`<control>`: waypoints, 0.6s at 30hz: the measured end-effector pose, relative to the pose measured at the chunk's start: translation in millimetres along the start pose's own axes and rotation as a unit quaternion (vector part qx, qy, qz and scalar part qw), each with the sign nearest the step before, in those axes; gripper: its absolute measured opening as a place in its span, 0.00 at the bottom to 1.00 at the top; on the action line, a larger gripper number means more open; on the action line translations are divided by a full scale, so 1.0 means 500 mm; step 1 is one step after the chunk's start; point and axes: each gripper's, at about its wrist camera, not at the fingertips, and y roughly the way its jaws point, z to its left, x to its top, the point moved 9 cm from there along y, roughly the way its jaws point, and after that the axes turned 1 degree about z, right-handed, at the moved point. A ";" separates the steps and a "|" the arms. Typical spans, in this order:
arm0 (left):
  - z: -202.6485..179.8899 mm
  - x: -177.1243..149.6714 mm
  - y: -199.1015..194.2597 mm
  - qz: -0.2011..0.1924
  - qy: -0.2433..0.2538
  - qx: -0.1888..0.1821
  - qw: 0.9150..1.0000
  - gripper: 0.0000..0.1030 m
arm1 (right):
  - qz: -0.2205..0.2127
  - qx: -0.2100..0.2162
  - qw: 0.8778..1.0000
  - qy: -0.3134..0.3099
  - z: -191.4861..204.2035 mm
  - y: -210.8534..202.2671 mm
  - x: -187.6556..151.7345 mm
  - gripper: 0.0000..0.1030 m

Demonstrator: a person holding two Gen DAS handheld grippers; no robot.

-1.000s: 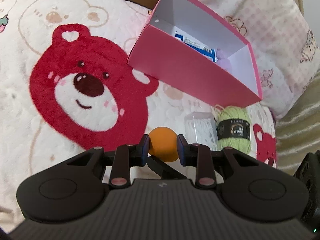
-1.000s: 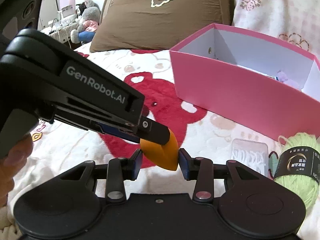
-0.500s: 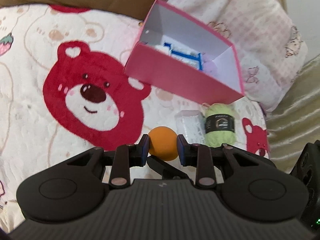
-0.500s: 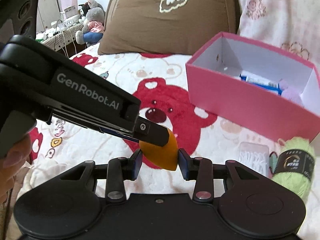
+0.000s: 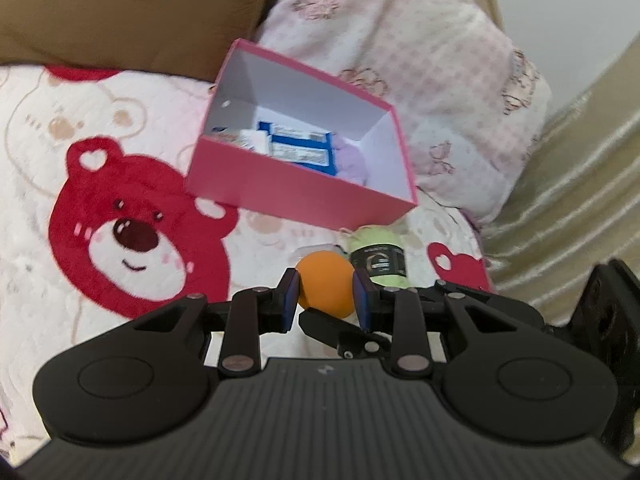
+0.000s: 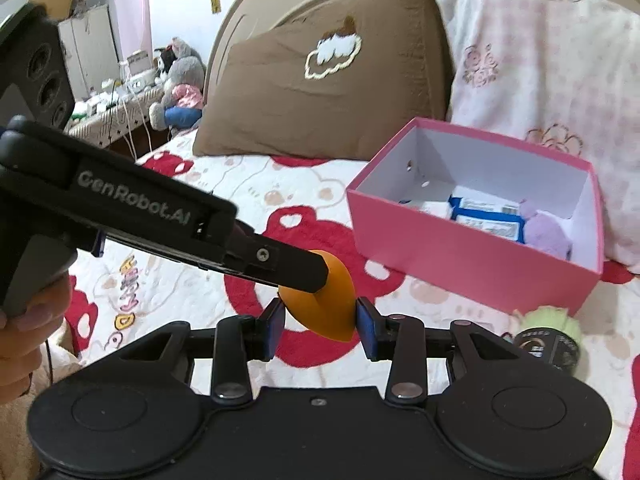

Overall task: Organize objects
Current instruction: 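Lift the orange sponge with the left gripper over the pink box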

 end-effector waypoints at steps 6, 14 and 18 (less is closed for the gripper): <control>-0.034 0.019 -0.028 -0.019 0.020 -0.008 1.000 0.26 | -0.010 0.013 1.000 0.021 -0.011 -0.037 0.030 0.42; -0.072 0.074 -0.018 -0.020 0.020 -0.012 1.000 0.26 | -0.030 -0.007 0.999 0.025 -0.037 -0.059 0.069 0.42; -0.081 0.103 -0.010 -0.011 0.017 -0.012 1.000 0.26 | -0.030 -0.009 0.999 0.034 -0.058 -0.057 0.090 0.42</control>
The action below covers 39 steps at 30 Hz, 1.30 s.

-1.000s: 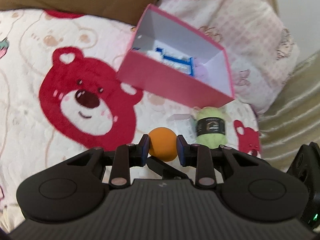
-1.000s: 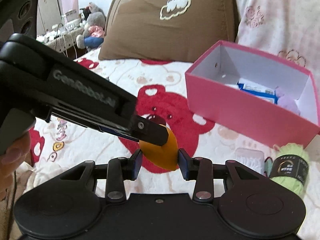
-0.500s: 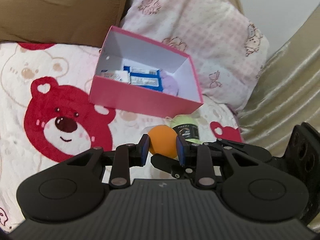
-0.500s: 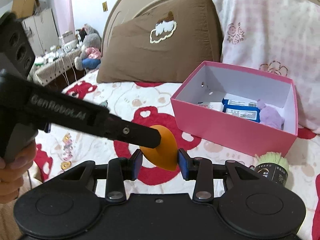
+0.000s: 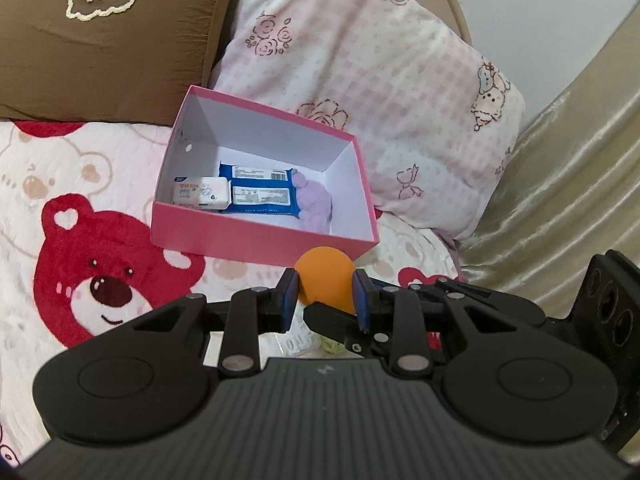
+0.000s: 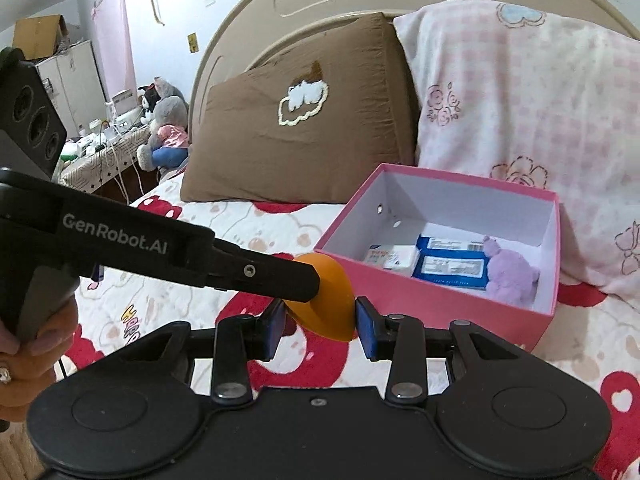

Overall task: Organize objects
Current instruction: 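Lift the orange sponge with the left gripper over the pink box, then lower the orange sponge into the box beside the purple plush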

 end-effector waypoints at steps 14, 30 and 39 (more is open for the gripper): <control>-0.012 0.104 0.073 0.003 -0.009 -0.028 1.000 0.27 | 0.010 -0.032 0.998 0.052 -0.078 0.038 0.078 0.42; 0.019 0.202 0.235 0.010 -0.013 -0.053 0.998 0.28 | -0.021 -0.071 0.994 0.076 -0.197 0.118 0.135 0.42; 0.040 0.215 0.327 -0.013 -0.029 -0.078 0.996 0.29 | -0.016 -0.087 0.990 0.109 -0.278 0.177 0.137 0.42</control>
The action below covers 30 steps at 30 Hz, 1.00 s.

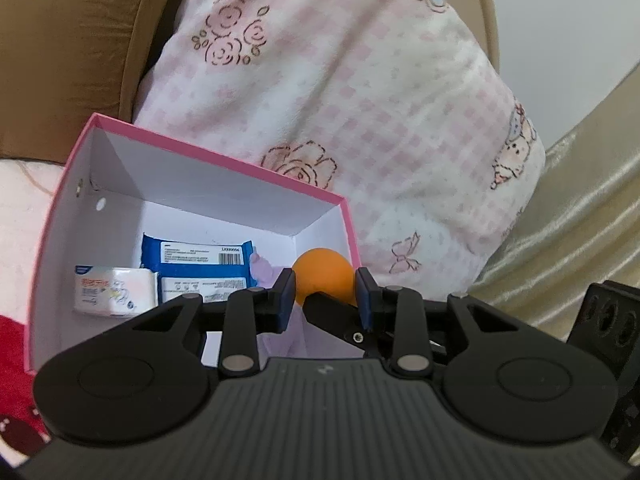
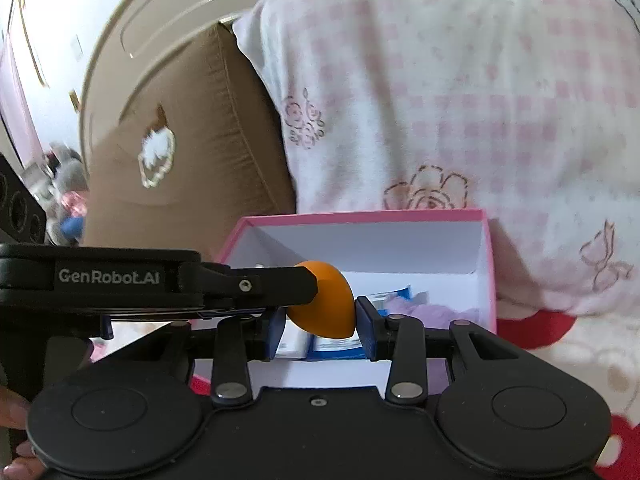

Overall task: Organize objects
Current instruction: 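Lower the orange sponge into the box beside the purple plush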

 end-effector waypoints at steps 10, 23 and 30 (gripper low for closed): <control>0.022 0.005 0.085 -0.014 -0.039 -0.032 0.999 0.29 | 0.026 -0.054 0.998 -0.006 -0.072 0.079 0.013 0.41; 0.055 0.020 0.166 -0.008 -0.055 -0.010 0.998 0.29 | 0.041 -0.105 0.992 -0.064 -0.115 0.151 0.026 0.41; 0.065 0.016 0.182 -0.008 -0.110 -0.031 0.993 0.30 | 0.061 -0.116 0.983 -0.127 -0.109 0.170 0.032 0.41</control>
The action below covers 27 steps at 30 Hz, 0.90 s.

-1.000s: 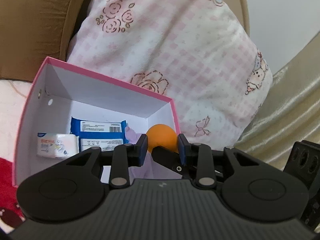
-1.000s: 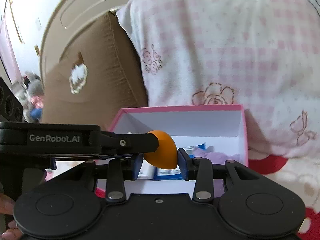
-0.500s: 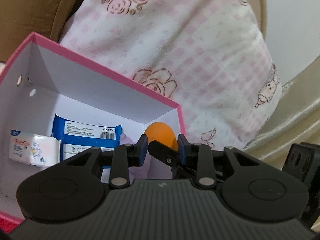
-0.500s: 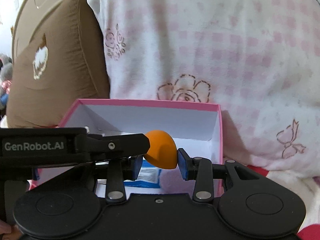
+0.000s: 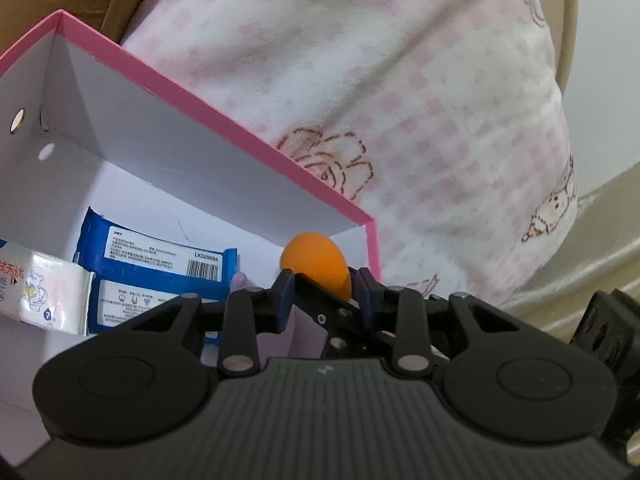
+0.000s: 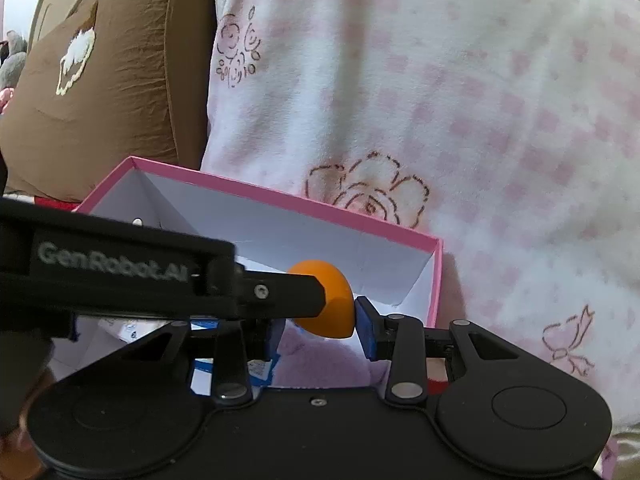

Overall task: Organize objects
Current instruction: 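Lower the orange sponge into the box beside the purple plush, then open the left gripper and withdraw it from the pink box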

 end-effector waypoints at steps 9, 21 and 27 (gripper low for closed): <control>0.013 0.010 0.004 0.006 0.002 0.054 0.998 0.30 | 0.000 -0.006 1.000 0.001 -0.015 0.030 0.003 0.41; -0.002 -0.011 -0.050 0.020 0.024 0.093 0.995 0.41 | 0.023 0.007 0.999 0.041 -0.032 0.037 -0.004 0.50; -0.008 -0.040 -0.107 0.039 0.053 0.131 0.989 0.48 | 0.004 0.017 0.999 0.043 -0.034 -0.037 -0.033 0.53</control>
